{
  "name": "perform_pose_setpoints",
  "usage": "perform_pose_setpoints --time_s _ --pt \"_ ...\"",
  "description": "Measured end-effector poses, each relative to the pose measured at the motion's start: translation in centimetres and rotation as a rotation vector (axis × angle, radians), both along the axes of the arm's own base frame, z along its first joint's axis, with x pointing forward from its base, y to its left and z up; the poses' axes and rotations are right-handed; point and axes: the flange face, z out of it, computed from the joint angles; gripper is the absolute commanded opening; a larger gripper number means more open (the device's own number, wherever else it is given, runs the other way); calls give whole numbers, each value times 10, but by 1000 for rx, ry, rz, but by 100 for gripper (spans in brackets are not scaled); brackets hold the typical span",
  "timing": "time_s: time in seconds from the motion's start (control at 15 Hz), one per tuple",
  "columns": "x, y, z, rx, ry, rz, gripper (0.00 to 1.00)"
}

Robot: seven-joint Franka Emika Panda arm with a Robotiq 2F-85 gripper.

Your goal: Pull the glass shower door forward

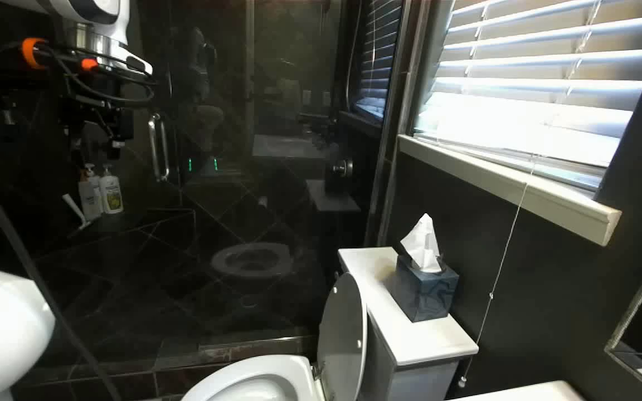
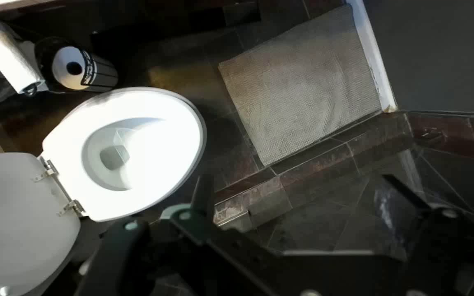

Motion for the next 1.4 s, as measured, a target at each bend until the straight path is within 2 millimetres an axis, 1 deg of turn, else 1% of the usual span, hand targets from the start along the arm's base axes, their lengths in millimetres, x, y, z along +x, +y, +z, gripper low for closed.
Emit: perform_pose_setpoints --time_s 1.07,1.2,1.4 --pt "0 0 0 0 0 0 100" --pt "4 -1 2 -4 -33 -3 100" --pt "17 -3 9 -6 -135 -14 100"
